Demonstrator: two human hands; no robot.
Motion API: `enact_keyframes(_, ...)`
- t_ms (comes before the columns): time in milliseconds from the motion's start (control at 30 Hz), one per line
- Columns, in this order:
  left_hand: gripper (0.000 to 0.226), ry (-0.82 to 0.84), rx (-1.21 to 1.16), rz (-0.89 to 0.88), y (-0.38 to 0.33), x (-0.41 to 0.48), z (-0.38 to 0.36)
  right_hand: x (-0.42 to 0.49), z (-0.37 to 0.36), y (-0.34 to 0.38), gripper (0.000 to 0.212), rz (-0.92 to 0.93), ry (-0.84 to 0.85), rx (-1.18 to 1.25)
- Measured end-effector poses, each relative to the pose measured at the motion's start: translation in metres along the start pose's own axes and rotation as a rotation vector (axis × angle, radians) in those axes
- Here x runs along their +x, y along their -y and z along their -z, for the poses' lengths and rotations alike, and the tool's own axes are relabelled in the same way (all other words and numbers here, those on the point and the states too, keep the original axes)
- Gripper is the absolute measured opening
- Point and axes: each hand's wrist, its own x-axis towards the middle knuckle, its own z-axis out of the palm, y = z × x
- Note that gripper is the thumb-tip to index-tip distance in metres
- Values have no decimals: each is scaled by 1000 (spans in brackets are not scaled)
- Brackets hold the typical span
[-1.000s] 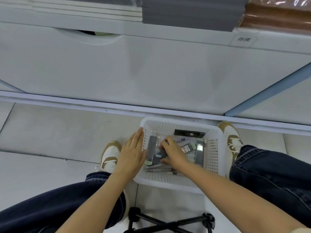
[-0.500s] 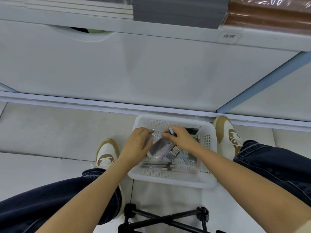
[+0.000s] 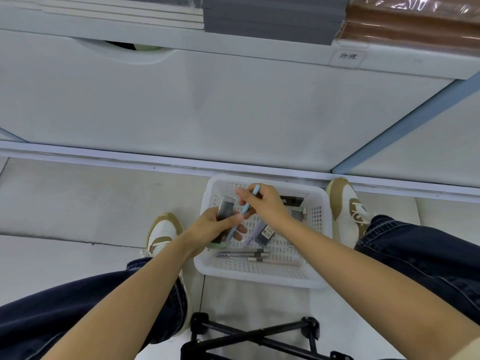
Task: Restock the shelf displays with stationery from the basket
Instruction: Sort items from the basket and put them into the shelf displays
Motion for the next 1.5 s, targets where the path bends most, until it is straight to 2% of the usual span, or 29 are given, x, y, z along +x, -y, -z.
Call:
enact_keyframes(67,22,-41,46,-38,-3,0,4,3,-4,0,25,-35,20,164)
enact_keyframes(133,26,-189,53,-93,-6,1,12,8,-2,-4,29,-76,-7,240)
enact_keyframes(200,26,-352,26,-132,-6,1,26,13,-1,-14,31,-114,-24,68)
enact_keyframes(267,23,-437,-13,-141,-2,2,36,16,-5,-32,39,-146,46,-250)
enact_keyframes(333,20,-440,-24,-116,7,1,41,19,-17,-51,64,-118,164,-485)
enact_keyframes(400,18,-437,-23,-99,16,2,41,22,-32,-65,84,-68,210,-603)
enact_keyframes(500,19,-430,9,-121,23,5,43,30,-48,-78,94,-19,155,-770)
enact_keyframes(667,19,-408,52,-143,26,9,43,27,-56,-90,65,29,112,-832)
enact_keyframes(767,21,-405,81,-147,25,11,41,28,-48,-86,49,-9,103,-719)
enact_keyframes(867,21,-402,117,-147,21,10,39,28,-31,-72,25,-78,135,-477)
enact_keyframes(933,20,-409,134,-156,16,8,38,27,-17,-55,18,-57,134,-367)
enact_keyframes(1067,20,-468,121,-182,-7,5,32,26,15,-3,16,51,62,-178)
enact_keyframes(1267,28,-309,-87,-236,-62,-16,14,11,46,74,14,200,-44,-11)
enact_keyframes(1367,27,-302,-180,-265,-92,-27,7,-7,61,102,27,297,43,-123)
enact_keyframes(1433,26,-288,-282,-256,-110,-35,3,-18,67,118,38,420,106,-300)
enact_keyframes(1500,24,-233,-404,-235,-128,-45,1,-29,70,133,36,526,110,-455)
